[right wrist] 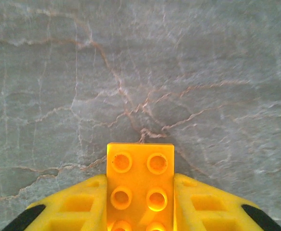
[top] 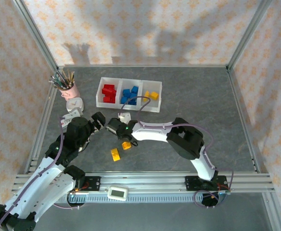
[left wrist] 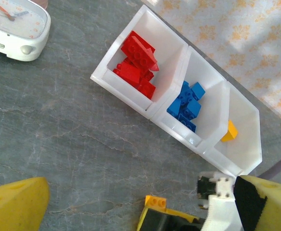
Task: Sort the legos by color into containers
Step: Pick up the lego from the center of the table, then place the lego in the container.
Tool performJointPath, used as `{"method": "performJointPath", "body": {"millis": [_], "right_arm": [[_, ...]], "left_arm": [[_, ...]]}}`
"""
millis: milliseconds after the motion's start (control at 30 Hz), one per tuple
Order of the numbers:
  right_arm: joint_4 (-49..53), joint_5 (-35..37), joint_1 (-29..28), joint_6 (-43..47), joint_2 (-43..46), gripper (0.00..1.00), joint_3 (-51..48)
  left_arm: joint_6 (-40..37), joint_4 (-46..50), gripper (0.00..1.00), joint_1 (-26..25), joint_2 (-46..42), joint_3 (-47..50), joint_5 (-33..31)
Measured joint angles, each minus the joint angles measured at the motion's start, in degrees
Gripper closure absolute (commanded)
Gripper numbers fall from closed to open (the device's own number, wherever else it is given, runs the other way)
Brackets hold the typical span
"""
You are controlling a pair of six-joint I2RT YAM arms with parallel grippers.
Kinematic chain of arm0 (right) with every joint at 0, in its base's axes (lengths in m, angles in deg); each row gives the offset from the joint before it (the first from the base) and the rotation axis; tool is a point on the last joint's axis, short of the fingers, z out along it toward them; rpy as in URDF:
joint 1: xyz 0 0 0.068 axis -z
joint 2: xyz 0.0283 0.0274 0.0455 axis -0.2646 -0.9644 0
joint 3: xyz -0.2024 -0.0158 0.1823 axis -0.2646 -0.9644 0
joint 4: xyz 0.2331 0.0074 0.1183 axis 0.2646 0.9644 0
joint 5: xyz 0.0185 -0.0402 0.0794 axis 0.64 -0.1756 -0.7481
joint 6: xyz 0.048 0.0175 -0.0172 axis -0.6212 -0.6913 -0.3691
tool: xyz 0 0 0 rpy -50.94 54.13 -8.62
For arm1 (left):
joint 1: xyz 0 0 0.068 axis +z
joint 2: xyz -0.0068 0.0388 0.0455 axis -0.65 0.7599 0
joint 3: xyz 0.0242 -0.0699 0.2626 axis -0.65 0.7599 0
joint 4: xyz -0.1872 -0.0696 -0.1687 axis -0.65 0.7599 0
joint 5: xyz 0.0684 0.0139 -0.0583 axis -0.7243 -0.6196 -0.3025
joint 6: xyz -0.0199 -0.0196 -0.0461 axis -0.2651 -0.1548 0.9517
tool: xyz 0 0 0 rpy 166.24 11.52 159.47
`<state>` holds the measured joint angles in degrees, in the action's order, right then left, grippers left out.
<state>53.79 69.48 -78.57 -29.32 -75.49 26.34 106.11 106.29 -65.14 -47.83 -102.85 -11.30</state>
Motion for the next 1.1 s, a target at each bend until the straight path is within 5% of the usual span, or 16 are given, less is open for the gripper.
{"method": "performJointPath", "body": {"millis": [433, 900, 1100], "right_arm": [[-2.47, 3.52, 11.28, 6.01, 11.13, 0.70, -2.23], [-3.41, 4.11, 23.69, 13.90, -0.92, 0.69, 15.19], [-2.27, 4.04, 27.34, 15.56, -7.19, 0.48, 20.50]], "left_arm": [[-2.43, -4.83, 0.01, 0.00, 8.46, -3.96, 5.49], [-3.72, -11.19, 0.01, 0.00, 15.61, -4.87, 8.00], [-4.57, -11.82, 0.01, 0.00, 17.22, -5.62, 7.98]]}}
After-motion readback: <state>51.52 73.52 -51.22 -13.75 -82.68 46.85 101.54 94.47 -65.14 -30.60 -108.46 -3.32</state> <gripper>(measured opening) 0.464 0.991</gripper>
